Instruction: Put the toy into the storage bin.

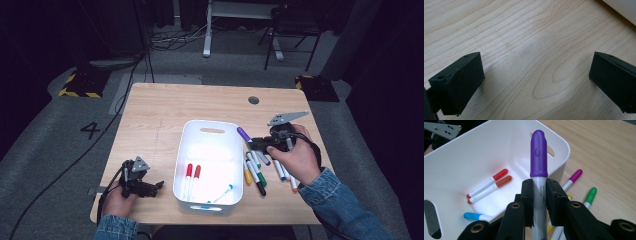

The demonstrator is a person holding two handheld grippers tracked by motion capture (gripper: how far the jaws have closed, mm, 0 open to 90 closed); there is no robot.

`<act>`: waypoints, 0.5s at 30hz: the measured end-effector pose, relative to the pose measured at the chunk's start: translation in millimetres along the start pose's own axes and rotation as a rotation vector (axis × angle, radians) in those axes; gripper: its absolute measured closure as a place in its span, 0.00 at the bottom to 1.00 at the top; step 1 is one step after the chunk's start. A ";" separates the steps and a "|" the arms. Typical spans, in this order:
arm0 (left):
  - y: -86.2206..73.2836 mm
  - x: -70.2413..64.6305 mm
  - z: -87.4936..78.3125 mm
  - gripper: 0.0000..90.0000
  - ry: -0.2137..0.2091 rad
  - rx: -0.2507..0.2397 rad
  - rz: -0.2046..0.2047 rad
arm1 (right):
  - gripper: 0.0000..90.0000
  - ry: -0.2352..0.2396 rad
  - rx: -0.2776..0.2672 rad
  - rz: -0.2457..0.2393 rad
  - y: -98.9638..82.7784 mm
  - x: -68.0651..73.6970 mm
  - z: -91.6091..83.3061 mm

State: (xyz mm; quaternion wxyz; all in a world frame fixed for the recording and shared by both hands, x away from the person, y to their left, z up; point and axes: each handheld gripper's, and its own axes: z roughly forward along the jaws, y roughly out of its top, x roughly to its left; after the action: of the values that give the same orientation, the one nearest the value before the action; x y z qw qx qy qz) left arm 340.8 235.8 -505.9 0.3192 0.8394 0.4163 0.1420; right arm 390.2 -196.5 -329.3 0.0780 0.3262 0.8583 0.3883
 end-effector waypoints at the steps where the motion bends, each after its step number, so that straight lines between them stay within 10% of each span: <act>1: 0.1 0.2 -0.2 0.00 -0.003 0.002 0.000 | 0.86 0.008 -0.003 -0.010 2.4 2.6 1.4; 15: 0.8 1.3 0.1 0.00 -0.002 0.005 0.002 | 0.86 0.087 0.007 -0.072 24.0 36.9 20.1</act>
State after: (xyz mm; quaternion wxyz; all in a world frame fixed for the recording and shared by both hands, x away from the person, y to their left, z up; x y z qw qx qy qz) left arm 342.2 236.5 -505.5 0.3174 0.8408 0.4154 0.1406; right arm 381.4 -149.6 -321.4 0.0535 0.2784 0.8733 0.3962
